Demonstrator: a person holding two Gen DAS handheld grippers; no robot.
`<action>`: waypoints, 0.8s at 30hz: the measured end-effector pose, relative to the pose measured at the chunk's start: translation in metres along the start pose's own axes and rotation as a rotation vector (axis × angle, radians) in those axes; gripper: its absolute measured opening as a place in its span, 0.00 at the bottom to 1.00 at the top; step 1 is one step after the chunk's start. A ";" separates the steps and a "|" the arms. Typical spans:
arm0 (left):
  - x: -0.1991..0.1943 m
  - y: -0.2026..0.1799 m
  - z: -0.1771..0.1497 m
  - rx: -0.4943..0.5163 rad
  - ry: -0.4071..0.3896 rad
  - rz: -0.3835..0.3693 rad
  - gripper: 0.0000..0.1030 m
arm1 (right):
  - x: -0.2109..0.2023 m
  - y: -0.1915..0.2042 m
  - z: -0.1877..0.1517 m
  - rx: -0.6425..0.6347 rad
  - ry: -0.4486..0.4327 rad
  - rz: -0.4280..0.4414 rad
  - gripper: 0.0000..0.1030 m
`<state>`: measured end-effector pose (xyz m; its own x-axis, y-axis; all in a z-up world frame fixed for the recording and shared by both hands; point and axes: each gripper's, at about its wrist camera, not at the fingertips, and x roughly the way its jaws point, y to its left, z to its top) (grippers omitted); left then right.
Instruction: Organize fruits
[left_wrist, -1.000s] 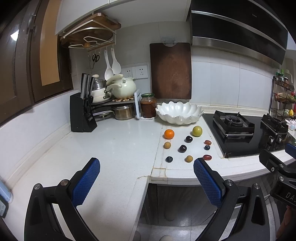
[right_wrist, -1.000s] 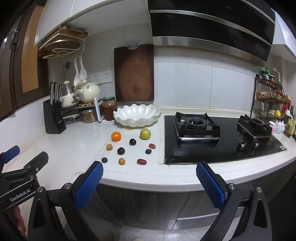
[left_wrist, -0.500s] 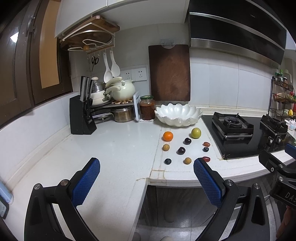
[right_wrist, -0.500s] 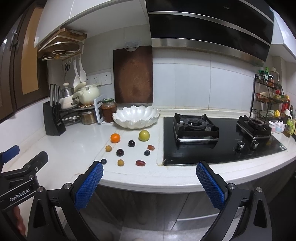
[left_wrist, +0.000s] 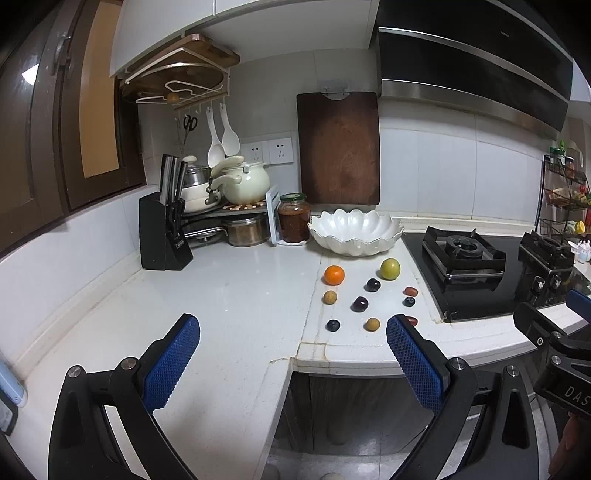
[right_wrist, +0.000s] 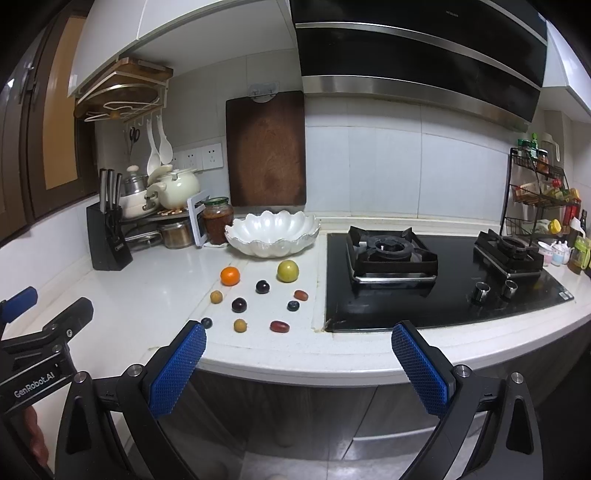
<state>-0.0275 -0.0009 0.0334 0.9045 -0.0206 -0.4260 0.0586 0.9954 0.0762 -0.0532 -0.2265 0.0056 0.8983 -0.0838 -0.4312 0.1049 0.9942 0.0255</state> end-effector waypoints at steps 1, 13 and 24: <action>0.000 0.000 0.001 -0.001 -0.002 0.002 1.00 | 0.000 0.000 0.000 -0.001 -0.002 0.000 0.99; -0.002 -0.003 0.002 -0.003 -0.012 0.003 1.00 | 0.000 -0.004 0.004 -0.001 -0.016 0.006 0.99; -0.003 -0.004 0.003 -0.005 -0.017 0.006 1.00 | 0.000 -0.005 0.003 -0.001 -0.020 0.005 0.99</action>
<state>-0.0289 -0.0050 0.0371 0.9119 -0.0162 -0.4102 0.0509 0.9960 0.0739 -0.0522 -0.2318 0.0079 0.9070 -0.0803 -0.4134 0.1002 0.9946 0.0267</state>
